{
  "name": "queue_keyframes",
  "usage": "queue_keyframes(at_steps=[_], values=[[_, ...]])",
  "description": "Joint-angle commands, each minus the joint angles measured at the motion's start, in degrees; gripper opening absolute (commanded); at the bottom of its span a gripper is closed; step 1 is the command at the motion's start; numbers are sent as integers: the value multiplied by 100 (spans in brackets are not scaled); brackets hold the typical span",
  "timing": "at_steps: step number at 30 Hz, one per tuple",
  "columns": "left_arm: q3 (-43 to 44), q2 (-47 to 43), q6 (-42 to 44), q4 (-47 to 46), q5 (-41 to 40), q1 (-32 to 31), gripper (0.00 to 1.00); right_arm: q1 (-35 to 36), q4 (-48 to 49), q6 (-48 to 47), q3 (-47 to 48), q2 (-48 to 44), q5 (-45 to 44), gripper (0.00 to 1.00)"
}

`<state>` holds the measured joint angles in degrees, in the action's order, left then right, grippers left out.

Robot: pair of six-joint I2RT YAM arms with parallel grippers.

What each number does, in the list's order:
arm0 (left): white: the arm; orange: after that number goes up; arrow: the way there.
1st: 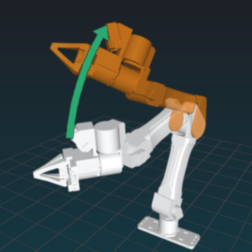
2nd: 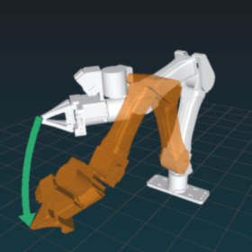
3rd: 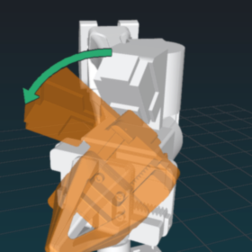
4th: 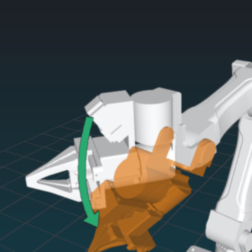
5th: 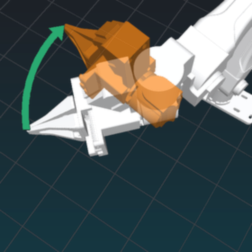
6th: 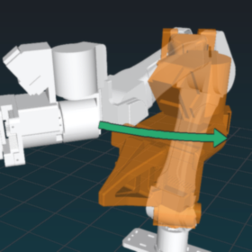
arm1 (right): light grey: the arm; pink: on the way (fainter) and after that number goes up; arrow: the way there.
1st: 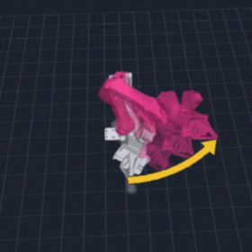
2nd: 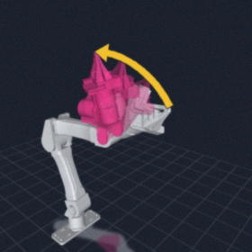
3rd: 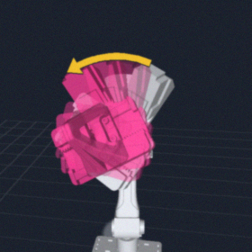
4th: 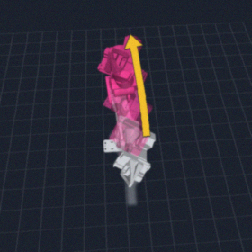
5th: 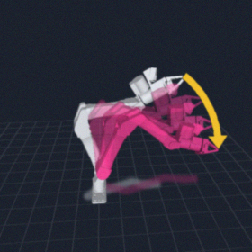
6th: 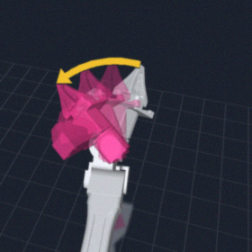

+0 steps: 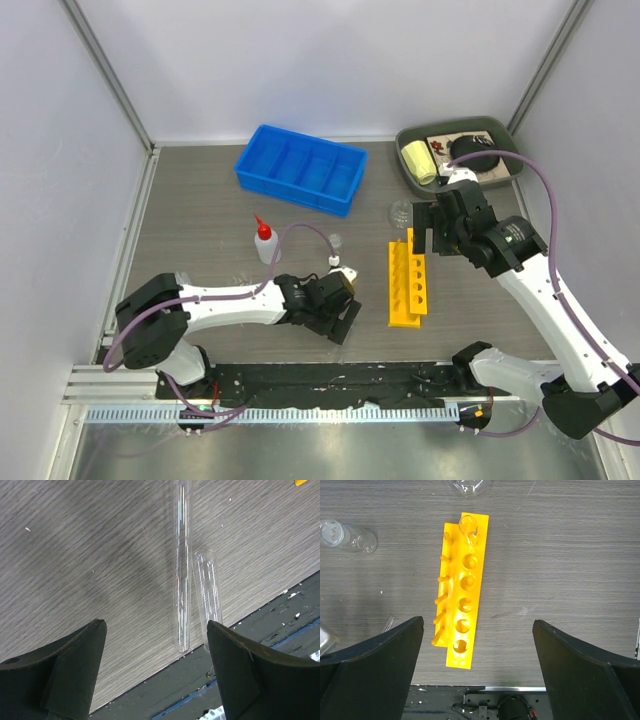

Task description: Organize the chemistry lab equipment

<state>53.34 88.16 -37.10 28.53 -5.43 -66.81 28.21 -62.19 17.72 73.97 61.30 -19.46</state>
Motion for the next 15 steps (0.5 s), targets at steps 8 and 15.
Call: queue_keyframes(at_steps=[8,15], values=[[-122,105,-157,-401,-257,-87,84,53,85,-40,-94,-215,92,96],[-280,70,-148,-471,-283,-96,82,62,85,-5,-138,-215,145,96]])
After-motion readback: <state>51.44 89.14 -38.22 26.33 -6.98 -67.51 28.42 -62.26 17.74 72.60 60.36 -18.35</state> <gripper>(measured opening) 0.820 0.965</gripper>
